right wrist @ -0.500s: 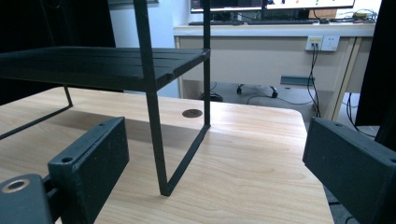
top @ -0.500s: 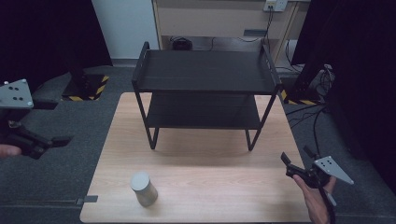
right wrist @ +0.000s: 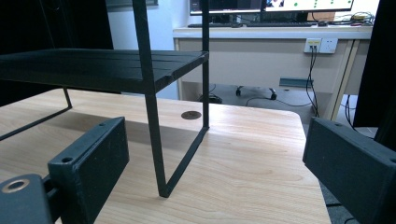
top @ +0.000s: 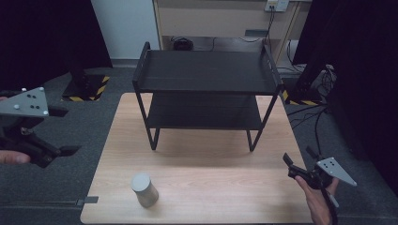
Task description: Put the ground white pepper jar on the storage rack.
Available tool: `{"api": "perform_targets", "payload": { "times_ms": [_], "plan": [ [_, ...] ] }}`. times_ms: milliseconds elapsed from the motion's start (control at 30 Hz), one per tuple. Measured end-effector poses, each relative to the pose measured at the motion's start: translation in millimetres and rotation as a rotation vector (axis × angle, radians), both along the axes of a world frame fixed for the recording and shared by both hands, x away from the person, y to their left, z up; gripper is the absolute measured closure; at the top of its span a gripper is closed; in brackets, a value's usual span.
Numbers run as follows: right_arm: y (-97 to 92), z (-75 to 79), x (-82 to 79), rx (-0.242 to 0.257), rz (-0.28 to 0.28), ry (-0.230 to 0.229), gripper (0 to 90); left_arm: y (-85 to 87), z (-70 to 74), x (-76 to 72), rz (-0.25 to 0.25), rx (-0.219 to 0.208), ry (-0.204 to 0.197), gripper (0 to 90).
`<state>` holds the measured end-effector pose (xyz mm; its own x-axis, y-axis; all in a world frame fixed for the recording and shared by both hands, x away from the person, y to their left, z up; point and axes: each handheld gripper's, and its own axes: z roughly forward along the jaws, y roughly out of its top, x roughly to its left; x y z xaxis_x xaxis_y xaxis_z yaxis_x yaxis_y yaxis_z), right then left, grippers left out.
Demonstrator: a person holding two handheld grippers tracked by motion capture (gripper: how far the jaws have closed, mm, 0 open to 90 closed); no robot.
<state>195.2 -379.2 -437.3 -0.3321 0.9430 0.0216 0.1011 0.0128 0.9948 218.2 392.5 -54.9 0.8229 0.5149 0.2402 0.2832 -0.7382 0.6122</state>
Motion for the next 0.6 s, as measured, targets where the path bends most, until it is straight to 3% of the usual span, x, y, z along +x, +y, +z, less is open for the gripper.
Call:
{"api": "perform_targets", "payload": {
  "times_ms": [300,600],
  "plan": [
    [-0.8,0.0,-0.3,0.003,-0.001,0.000,6.9,-11.6,-10.6,10.5,-0.023,0.026,0.032,3.2],
    [-0.9,0.2,-0.3,0.002,0.001,0.003,7.2,-28.4,-34.1,31.6,-0.048,0.078,0.095,3.2]
  ]
}}
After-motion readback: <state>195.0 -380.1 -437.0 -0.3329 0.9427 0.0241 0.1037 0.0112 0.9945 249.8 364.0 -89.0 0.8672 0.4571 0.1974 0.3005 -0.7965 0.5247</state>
